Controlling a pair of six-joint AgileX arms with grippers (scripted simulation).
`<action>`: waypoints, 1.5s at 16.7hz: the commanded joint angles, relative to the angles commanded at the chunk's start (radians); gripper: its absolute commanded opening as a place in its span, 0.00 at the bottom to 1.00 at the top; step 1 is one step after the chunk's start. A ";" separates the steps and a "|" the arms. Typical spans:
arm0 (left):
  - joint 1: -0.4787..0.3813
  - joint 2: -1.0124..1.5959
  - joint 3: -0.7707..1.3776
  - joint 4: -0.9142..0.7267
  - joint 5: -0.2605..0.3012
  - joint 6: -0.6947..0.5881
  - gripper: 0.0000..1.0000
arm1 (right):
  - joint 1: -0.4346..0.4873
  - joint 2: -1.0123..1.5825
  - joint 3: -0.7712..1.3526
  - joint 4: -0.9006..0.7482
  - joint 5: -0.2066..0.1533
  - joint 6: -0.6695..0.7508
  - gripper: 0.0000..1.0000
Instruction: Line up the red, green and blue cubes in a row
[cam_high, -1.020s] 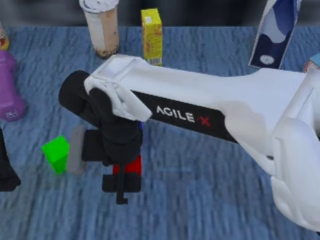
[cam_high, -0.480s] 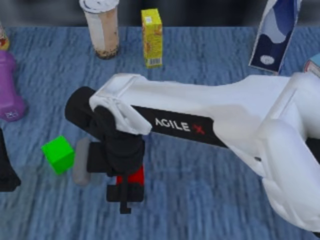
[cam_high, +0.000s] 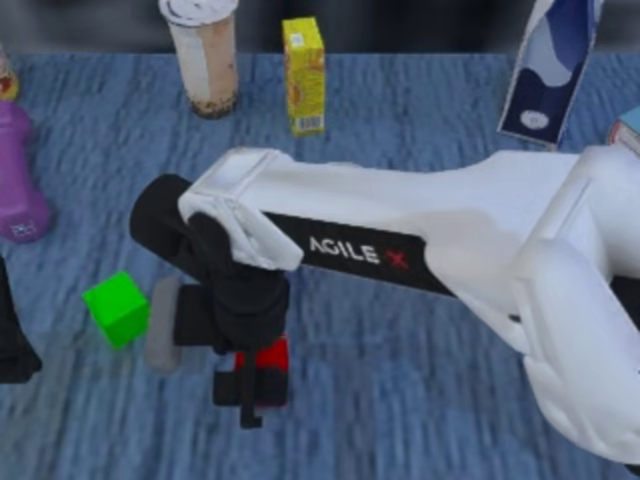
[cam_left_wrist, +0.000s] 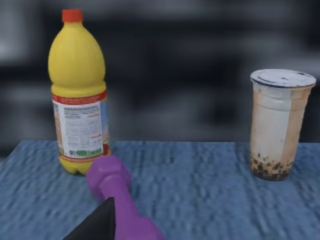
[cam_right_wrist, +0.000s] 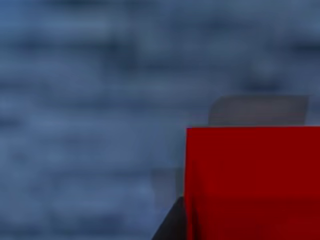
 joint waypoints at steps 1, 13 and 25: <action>0.000 0.000 0.000 0.000 0.000 0.000 1.00 | 0.000 0.000 0.000 0.000 0.000 0.000 0.83; 0.000 0.000 0.000 0.000 0.000 0.000 1.00 | -0.001 0.000 0.004 -0.004 0.000 -0.001 1.00; 0.000 0.000 0.000 0.000 0.000 0.000 1.00 | 0.001 -0.045 0.191 -0.238 -0.001 -0.003 1.00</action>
